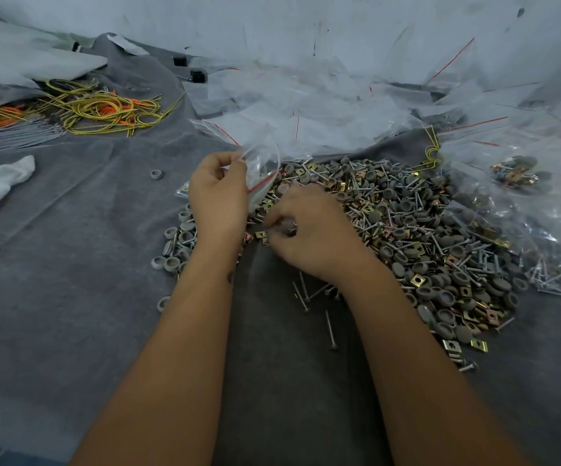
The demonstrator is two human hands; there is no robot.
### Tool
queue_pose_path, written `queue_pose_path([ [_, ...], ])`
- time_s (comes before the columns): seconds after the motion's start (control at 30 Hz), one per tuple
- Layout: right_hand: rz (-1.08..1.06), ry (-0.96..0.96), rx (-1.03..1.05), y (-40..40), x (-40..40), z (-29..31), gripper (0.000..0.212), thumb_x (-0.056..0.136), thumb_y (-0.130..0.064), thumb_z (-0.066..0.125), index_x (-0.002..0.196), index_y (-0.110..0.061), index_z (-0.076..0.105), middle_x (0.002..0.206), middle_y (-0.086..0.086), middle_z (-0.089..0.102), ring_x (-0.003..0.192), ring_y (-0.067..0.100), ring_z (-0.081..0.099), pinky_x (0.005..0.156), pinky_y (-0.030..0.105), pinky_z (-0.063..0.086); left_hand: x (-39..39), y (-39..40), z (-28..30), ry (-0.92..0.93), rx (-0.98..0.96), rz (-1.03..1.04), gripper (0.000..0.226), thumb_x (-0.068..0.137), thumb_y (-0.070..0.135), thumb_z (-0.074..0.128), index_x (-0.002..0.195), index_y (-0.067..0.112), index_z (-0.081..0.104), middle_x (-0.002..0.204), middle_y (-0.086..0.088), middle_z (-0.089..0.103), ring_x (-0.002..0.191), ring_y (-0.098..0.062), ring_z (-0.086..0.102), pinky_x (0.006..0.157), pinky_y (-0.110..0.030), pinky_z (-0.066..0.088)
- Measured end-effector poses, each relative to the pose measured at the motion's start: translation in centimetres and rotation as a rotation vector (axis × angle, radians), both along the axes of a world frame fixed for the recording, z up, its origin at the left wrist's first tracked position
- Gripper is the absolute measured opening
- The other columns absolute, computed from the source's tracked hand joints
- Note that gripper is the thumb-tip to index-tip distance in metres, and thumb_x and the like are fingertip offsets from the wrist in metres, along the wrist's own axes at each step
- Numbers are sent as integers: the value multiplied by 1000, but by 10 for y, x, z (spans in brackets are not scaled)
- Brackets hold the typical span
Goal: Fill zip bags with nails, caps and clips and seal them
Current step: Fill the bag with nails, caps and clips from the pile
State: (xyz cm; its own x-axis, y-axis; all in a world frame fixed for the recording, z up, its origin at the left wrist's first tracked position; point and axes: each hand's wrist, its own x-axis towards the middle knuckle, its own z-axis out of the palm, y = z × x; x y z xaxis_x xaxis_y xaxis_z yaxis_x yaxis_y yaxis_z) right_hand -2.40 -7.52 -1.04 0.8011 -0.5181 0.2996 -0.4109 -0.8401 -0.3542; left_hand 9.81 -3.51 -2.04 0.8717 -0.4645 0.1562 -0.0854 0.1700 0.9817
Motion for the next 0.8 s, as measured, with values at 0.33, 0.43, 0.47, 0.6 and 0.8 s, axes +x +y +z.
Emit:
queue_pose_path([
  [0.33, -78, 180, -12, -7, -6, -1, 12, 83, -27, 68, 94, -26, 72, 106, -1, 60, 109, 21, 49, 96, 37, 40, -2, 1, -1, -18, 49, -21, 10, 93, 16, 57, 94, 15, 67, 64, 2, 50, 55, -11, 43, 60, -29, 38],
  [0.43, -67, 166, 21, -9, -8, -2, 10, 78, -25, 71, 85, -28, 64, 99, -5, 56, 104, 19, 48, 91, 35, 40, -3, 1, -2, -29, 55, -29, 9, 93, 18, 57, 92, 16, 66, 65, 2, 51, 57, -11, 44, 61, -30, 39],
  [0.47, -58, 153, 36, -9, -8, -2, 13, 77, -24, 71, 82, -29, 60, 97, -6, 55, 102, 18, 47, 89, 34, 40, -3, 1, -2, -34, 57, -30, 9, 93, 18, 57, 92, 16, 66, 64, 3, 51, 55, -9, 44, 61, -30, 39],
  [0.6, -59, 70, 91, -12, -9, -5, 23, 75, -15, 71, 78, -30, 53, 93, -3, 59, 95, 17, 49, 81, 31, 41, -2, 0, -3, -51, 80, -36, 9, 93, 19, 57, 89, 21, 65, 62, 7, 50, 47, -2, 41, 56, -26, 37],
  [0.8, -106, -132, 191, -16, -10, -8, 22, 80, 1, 67, 91, -19, 67, 87, -5, 58, 80, 7, 54, 71, 15, 43, -2, -1, -4, -71, 88, -20, 12, 93, 20, 57, 85, 26, 63, 62, 8, 51, 47, 0, 42, 56, -26, 38],
])
